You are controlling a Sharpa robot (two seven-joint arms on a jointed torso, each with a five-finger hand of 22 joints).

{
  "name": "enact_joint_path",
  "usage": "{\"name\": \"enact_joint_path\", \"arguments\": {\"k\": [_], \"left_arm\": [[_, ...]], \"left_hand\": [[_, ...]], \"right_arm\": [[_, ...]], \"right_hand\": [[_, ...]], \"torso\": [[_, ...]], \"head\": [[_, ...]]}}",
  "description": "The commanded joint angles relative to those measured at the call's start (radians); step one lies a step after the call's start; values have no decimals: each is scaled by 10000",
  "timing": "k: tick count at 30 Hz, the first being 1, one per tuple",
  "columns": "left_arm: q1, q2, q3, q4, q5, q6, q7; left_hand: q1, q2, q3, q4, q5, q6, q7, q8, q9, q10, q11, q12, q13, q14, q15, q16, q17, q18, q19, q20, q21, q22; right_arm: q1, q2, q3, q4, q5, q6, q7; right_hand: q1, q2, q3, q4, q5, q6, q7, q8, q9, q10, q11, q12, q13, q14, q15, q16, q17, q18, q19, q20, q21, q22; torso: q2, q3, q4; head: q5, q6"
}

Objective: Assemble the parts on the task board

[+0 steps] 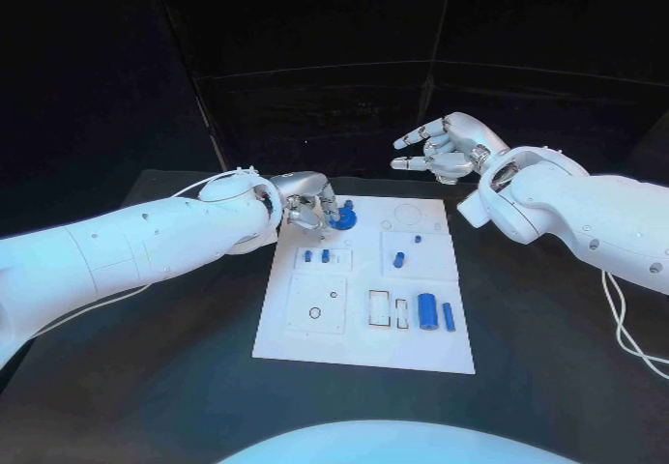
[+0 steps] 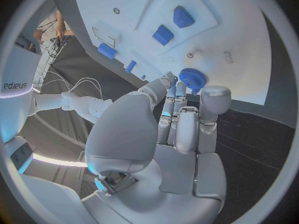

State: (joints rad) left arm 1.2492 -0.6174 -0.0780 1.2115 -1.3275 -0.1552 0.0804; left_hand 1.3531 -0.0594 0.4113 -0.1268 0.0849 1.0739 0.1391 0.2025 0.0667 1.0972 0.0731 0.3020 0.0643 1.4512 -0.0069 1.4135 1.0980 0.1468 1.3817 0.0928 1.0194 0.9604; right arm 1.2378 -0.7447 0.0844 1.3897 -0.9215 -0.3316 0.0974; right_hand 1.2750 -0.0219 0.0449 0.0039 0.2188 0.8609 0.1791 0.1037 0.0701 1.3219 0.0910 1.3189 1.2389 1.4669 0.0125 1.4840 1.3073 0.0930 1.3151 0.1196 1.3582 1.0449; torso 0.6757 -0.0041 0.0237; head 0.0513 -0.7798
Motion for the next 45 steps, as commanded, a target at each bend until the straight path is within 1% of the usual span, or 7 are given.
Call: {"name": "enact_joint_path", "arguments": {"k": [1, 7, 18, 21, 27, 39, 45], "left_arm": [[13, -160, 15, 64, 152, 203, -171], [12, -338, 13, 43, 156, 437, -262], [-37, -303, -5, -160, 156, 621, -350], [-50, -269, -7, -211, 156, 649, -356], [-91, -136, -16, -340, 156, 725, -345], [-140, 139, -54, -648, 158, 996, -321], [-143, 211, -62, -689, 159, 1082, -316]], "left_hand": [[-97, 10, 57, 17, -32, 85, 0, -55, 7, 58, 15, -66, 15, 54, -12, 8, -9, -180, 58, -22, 48, 8], [-225, -110, 53, 40, -46, 123, -11, -114, 8, 117, 12, -166, 19, 56, -9, -6, -49, -179, 54, -20, 44, 22], [-239, -124, 51, 43, -47, 125, -12, -123, 7, 124, 12, -181, 20, 64, -10, 4, -21, -183, 59, -19, 58, 40], [-241, -125, 52, 43, -47, 125, -12, -126, 7, 125, 12, -184, 20, 66, -11, 7, -12, -190, 69, -19, 86, 71], [-239, -124, 58, 42, -44, 124, -13, -132, 6, 126, 11, -192, 19, 58, -12, -5, -48, -202, 88, -19, 140, 132], [-241, -133, 65, 39, -43, 118, -15, -147, 4, 127, 12, -210, 19, 55, -13, -11, -63, -219, 114, -19, 213, 215], [-243, -136, 66, 39, -44, 117, -15, -151, 4, 128, 12, -215, 19, 53, -13, -14, -71, -220, 116, -19, 217, 219]], "right_arm": [[15, -9, 6, -6, 1, -2, 49], [13, 5, 6, -24, 1, 6, 52], [10, 18, 6, -31, 1, 7, 55], [9, 16, 6, -29, 1, 5, 55], [7, 40, 6, -36, 1, 9, 59], [6, 65, 6, -34, 1, 12, 58], [6, 63, 6, -33, 1, 11, 54]], "right_hand": [[-9, 47, 5, 43, 65, 7, -1, 58, 5, -11, -5, -29, 10, 600, -8, -49, 583, 60, -73, -11, -36, 3], [-9, 47, 5, 43, 65, 7, -1, 58, 5, -11, -5, -29, 10, 600, -8, -49, 583, 60, -73, -11, -36, 3], [-9, 47, 5, 43, 65, 7, -1, 58, 5, -11, -5, -29, 10, 600, -8, -49, 583, 60, -73, -11, -36, 3], [-9, 47, 5, 43, 65, 7, -1, 58, 5, -11, -5, -29, 10, 600, -8, -49, 583, 60, -73, -11, -36, 3], [-9, 47, 5, 43, 65, 7, -1, 58, 5, -11, -5, -29, 10, 600, -8, -49, 583, 60, -73, -11, -36, 3], [-9, 47, 5, 43, 65, 7, -1, 58, 5, -11, -5, -29, 10, 600, -8, -49, 583, 60, -73, -11, -36, 3], [-5, 61, -1, 55, 71, 11, -3, 65, 5, -12, -7, -29, 6, 601, -10, -50, 583, 59, -69, -13, -35, 7]], "torso": [[-3, 3, 9], [-2, 4, 5], [2, 0, -30], [3, 14, -18], [5, 9, 0], [5, 21, -34], [1, 16, -14]], "head": [[11, -2], [43, -1], [113, 3], [102, 0], [96, -8], [135, -22], [124, -26]]}}
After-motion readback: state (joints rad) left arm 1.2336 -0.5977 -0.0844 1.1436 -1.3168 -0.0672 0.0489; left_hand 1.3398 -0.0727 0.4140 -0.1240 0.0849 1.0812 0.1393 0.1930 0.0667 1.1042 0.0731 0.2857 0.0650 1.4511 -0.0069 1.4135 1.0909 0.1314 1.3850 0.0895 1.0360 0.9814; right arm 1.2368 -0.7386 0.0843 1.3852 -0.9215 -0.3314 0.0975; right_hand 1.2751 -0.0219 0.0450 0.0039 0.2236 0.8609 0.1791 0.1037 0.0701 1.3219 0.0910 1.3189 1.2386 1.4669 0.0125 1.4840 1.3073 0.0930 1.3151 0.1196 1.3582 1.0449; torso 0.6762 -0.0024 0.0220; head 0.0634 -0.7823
